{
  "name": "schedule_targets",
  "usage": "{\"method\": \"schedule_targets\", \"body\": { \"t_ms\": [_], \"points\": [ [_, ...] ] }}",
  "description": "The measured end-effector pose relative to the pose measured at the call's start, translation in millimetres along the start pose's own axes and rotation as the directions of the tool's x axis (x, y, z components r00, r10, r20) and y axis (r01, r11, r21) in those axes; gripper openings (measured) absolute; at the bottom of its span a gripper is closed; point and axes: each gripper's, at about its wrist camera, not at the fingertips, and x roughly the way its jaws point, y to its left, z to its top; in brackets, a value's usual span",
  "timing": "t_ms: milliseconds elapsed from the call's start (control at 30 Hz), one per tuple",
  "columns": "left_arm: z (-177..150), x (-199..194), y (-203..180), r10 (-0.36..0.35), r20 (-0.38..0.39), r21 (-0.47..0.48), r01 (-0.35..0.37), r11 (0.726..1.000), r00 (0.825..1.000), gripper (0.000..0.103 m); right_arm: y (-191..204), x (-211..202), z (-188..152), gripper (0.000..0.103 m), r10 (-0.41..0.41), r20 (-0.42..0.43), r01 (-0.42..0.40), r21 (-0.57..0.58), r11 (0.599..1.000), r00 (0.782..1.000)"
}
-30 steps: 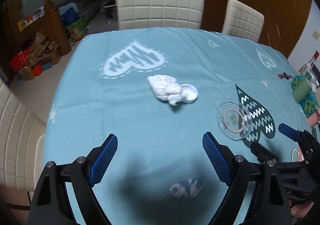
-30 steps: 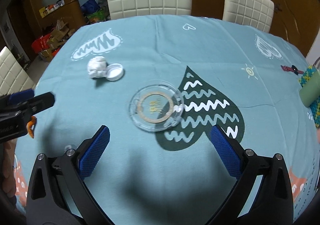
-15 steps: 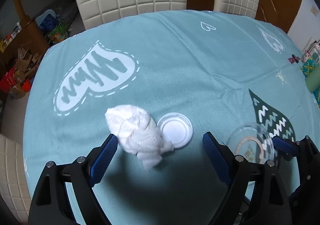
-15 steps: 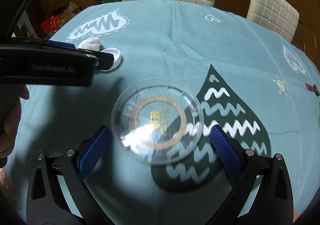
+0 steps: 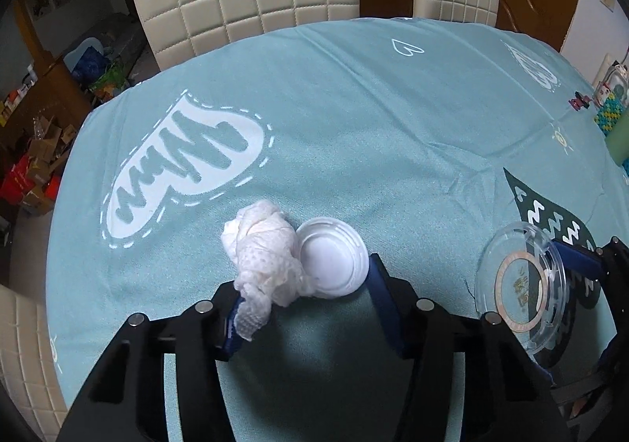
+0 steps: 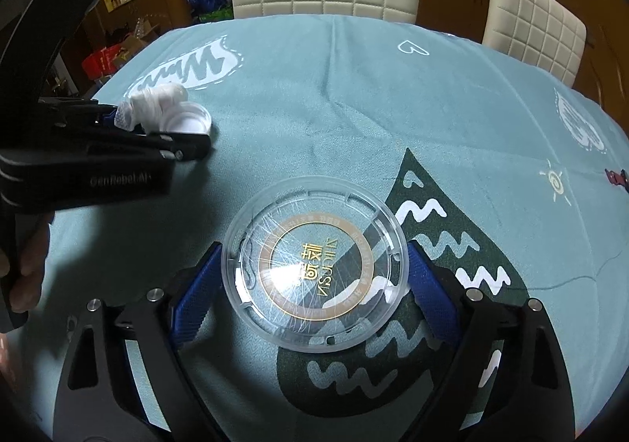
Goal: Collect trash
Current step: 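Grasp the white tissue with the left tool while the right tool grasps the clear round lid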
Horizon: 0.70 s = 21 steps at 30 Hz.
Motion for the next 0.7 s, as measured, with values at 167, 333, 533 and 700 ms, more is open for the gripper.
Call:
{"method": "schedule_targets", "body": {
  "t_ms": [167,333,533,700],
  "points": [
    [-1.0,-2.1,3.2,0.018,0.0,-0.01,-0.018,1.0,1.0,0.015,-0.6,-1.6,-0.8,0.089,0.001,-0.007,-0.001,0.004,1.0,1.0],
    [-2.5,-4.3,7.7,-0.008,-0.015,-0.031,0.008,0.999,1.0,0.015,-0.5,-1.9,-0.9,0.089,-0.011,-0.014,0.011,0.001,1.0,1.0],
    [-2.0,-5.9,8.1,-0.014,-0.002,-0.04,0.014,0.999,1.0,0.015,0.4,-6.3,1.6,0.088,-0.013,0.015,0.013,-0.005,1.0,1.0],
    [-4.5,-12.1,7.5,-0.024,0.018,-0.044,0.025,0.999,1.0,0.013,-0.8,-10.3,7.5,0.088,-0.016,0.032,0.016,0.004,1.0,0.999]
  ]
}}
